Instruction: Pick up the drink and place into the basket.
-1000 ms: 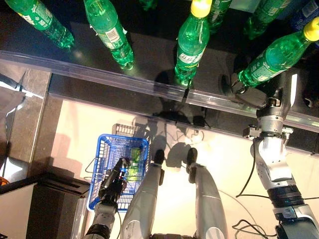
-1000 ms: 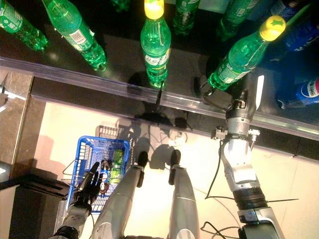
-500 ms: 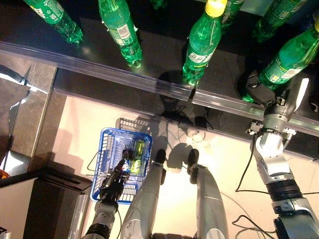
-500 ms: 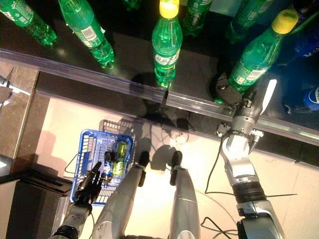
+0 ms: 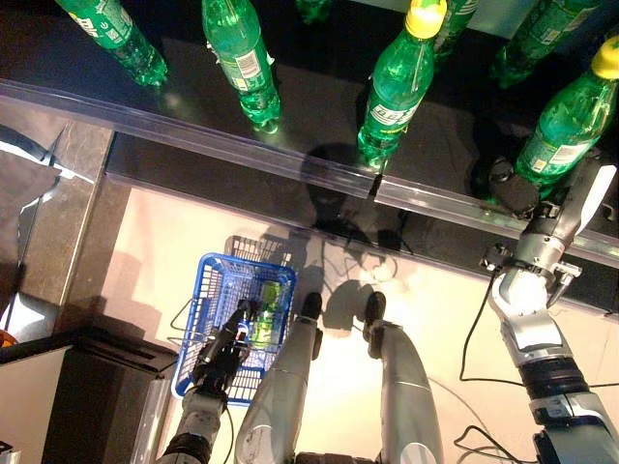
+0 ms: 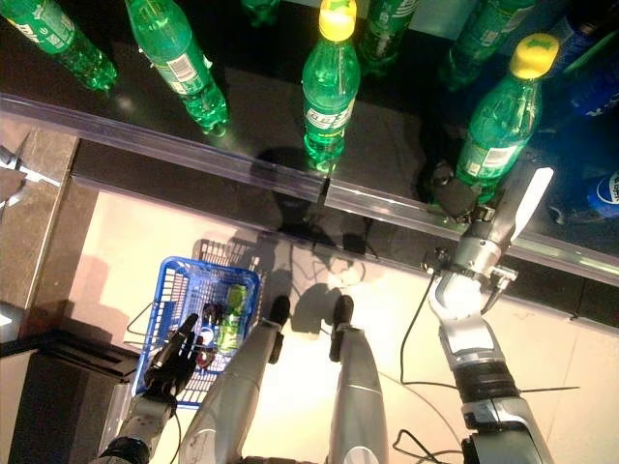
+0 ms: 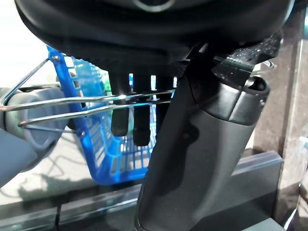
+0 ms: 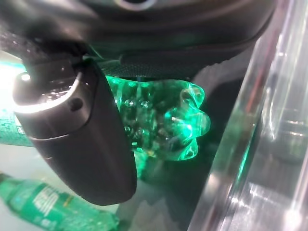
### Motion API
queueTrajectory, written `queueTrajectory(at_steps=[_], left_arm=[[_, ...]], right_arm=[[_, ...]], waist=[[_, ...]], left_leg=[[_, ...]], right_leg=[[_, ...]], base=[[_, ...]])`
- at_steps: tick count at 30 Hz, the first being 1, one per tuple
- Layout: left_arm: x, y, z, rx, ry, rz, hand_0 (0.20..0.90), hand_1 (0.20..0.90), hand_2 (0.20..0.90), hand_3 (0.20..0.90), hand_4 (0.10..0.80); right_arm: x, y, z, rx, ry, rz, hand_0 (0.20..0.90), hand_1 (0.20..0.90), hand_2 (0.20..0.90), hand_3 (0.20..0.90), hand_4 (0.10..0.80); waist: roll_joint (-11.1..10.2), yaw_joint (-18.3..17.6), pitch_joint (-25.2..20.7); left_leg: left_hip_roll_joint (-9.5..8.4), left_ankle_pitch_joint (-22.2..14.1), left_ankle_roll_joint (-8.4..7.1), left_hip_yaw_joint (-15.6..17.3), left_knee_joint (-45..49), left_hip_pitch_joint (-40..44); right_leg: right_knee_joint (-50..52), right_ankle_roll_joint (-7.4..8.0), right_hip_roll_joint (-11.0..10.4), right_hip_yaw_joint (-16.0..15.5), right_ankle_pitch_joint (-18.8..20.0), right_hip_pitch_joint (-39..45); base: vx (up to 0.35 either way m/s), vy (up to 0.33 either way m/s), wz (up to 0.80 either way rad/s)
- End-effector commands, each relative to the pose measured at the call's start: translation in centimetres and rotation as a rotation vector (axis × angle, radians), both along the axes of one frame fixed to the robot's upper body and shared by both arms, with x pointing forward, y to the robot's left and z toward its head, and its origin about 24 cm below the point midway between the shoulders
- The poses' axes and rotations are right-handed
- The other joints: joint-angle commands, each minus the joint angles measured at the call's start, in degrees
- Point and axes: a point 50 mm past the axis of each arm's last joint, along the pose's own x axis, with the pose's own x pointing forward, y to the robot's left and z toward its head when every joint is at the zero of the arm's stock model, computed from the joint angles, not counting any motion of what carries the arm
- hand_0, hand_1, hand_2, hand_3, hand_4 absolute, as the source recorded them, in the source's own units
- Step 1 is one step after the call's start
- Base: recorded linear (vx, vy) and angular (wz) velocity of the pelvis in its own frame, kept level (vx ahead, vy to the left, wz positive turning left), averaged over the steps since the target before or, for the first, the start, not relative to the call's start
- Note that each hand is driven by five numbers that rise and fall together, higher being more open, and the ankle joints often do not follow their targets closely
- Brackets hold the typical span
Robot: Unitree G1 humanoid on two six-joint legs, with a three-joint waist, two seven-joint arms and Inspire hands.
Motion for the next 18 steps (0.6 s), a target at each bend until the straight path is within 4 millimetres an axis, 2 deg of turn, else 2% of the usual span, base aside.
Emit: queueTrajectory(at_steps=[1,7,12,18], left_arm=[[-3.3,5.5,1.2,0.200,-0.037,0.042,0.300,0.300,0.300,0.200,0.100],[-5.1,6.0,0.4,0.227,0.033,0.035,0.300,0.300,0.300,0.200,0.100],[-5.8,6.0,0.0,0.253,0.092,0.014,0.300,0.300,0.300,0.200,0.100],[-5.9,5.3,-0.3,0.257,0.106,0.000,0.300,0.300,0.300,0.200,0.100]], right_arm=[[-5.1,0.0,10.0,-0.190,-0.561,0.078,0.300,0.300,0.300,0.200,0.100],[-6.7,-0.6,7.8,-0.170,-0.445,0.184,0.300,0.300,0.300,0.200,0.100],[-7.4,-1.0,2.6,-0.125,-0.186,0.263,0.300,0.300,0.300,0.200,0.100],[-8.3,-0.1,-5.0,-0.107,0.170,0.304,0.300,0.300,0.300,0.200,0.100]], waist=[[0.93,-2.35,-4.70],[-0.47,-4.17,-8.52],[-1.77,-5.67,-13.73],[-2.39,-6.92,-19.21]], left_leg=[[-2.13,-3.46,5.64,4.17,-2.12,4.49],[-1.70,-2.39,5.12,4.82,-6.67,10.11],[-0.99,-0.95,4.02,5.75,-13.23,17.41],[-0.10,0.43,2.96,6.21,-21.56,25.23]], right_leg=[[-7.29,2.32,4.10,0.75,2.49,5.99],[-12.68,3.95,3.48,2.34,5.11,10.50],[-19.50,5.34,2.79,2.95,7.42,16.81],[-26.04,6.03,2.66,3.43,8.73,22.95]], base=[[0.000,0.000,0.00],[0.020,0.003,-0.05],[0.048,0.007,-0.18],[0.052,0.020,-0.17]])
